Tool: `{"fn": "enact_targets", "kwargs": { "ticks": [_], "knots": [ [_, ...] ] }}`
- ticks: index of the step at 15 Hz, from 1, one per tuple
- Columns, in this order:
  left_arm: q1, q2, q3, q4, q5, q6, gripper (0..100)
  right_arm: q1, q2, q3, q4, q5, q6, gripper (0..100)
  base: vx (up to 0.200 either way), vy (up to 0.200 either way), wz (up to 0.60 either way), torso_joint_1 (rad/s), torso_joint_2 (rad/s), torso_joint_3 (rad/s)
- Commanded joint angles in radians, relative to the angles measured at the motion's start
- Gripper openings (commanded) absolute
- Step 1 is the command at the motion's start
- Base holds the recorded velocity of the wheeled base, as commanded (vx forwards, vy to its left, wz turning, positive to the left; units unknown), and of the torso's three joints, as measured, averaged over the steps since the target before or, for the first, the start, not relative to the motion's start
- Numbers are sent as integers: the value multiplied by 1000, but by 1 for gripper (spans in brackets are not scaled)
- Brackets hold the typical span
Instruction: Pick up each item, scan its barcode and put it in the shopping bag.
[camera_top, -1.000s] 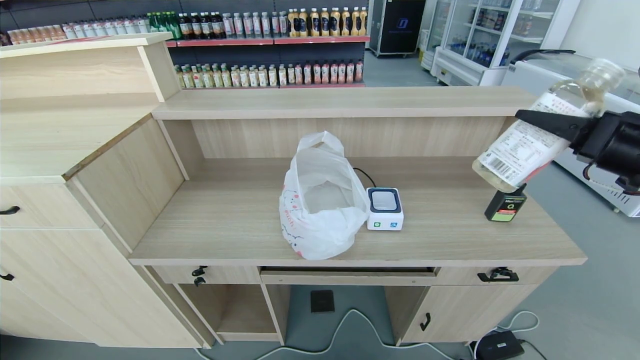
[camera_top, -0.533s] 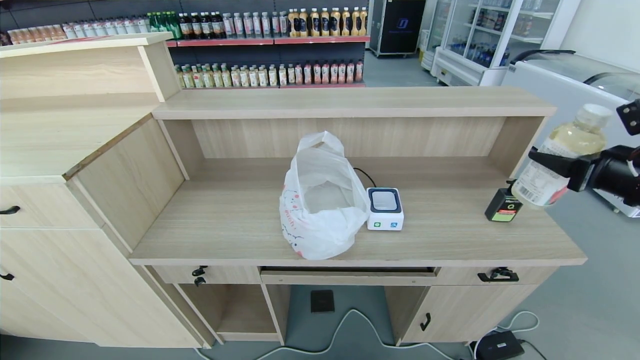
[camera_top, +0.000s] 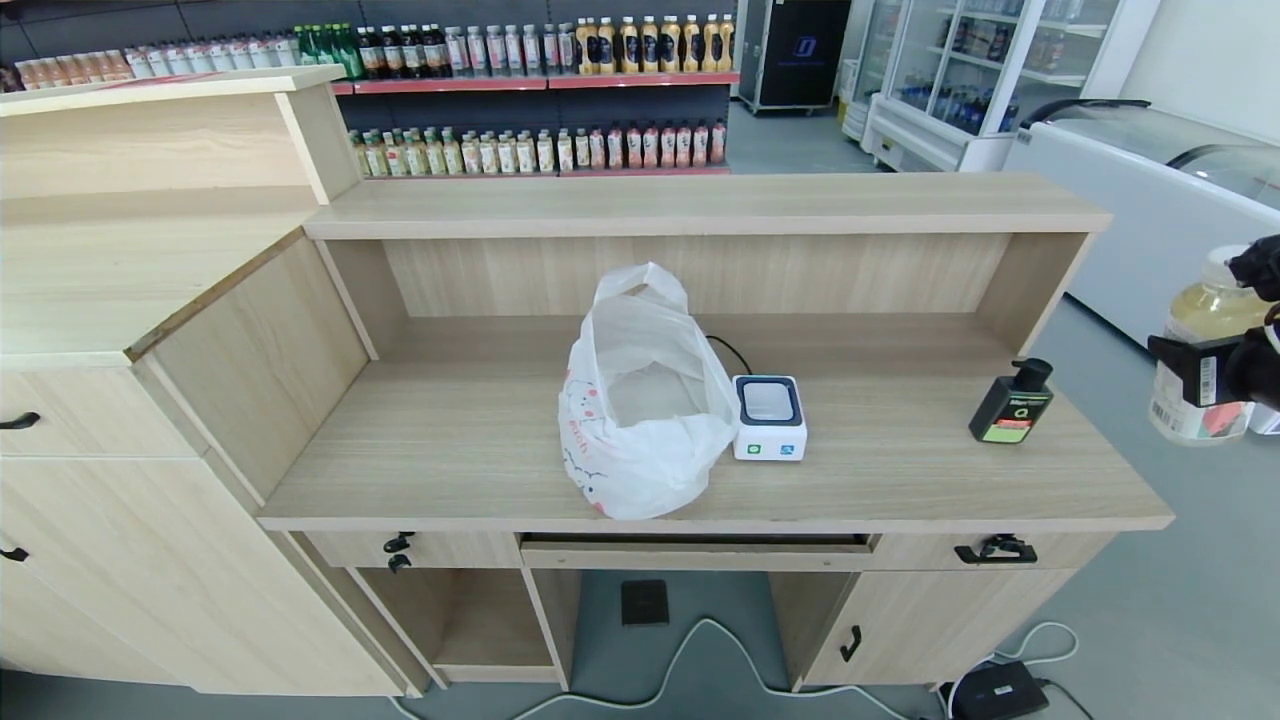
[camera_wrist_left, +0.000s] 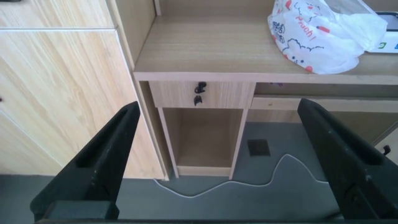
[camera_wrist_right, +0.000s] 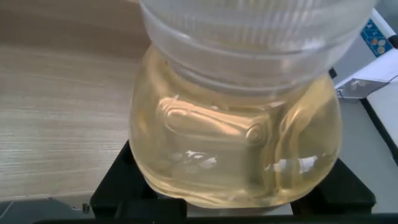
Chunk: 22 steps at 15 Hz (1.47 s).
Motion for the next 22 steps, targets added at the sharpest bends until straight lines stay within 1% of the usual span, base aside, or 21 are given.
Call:
{"fn": "enact_targets", "kwargs": {
  "ticks": [1,6,7,10,11,15,17,19,20,21,22],
  "knots": [
    [0,0,0,0,-1,0,100,0,1,8,-3,-2,0,0,0,0,0,0,0,0],
    [0,0,0,0,1,0,100,-5,-8,19,-1,-2,-2,0,0,0,0,0,0,0],
    [0,0,0,0,1,0,100,-5,-9,19,-1,-1,-12,0,0,0,600,-2,2,2],
    [0,0,0,0,-1,0,100,-5,-11,21,-1,-1,-58,0,0,0,600,2,4,1],
    [0,0,0,0,1,0,100,-5,-11,19,-1,4,-63,0,0,0,0,0,0,0],
    [0,0,0,0,1,0,100,4,9,-9,-18,24,-172,0,0,0,0,0,0,0],
    [0,0,0,0,-1,0,100,6,37,-21,-30,137,-242,0,0,0,0,0,0,0],
    [0,0,0,0,1,0,100,20,69,-61,-30,263,-382,0,0,0,0,0,0,0],
    [0,0,0,0,1,0,100,32,78,-71,-30,281,-407,0,0,0,0,0,0,0],
    [0,0,0,0,1,0,100,74,109,-102,-32,323,-431,0,0,0,0,0,0,0],
    [0,0,0,0,1,0,100,104,130,-127,-32,338,-439,0,0,0,0,0,0,0]
  ]
}}
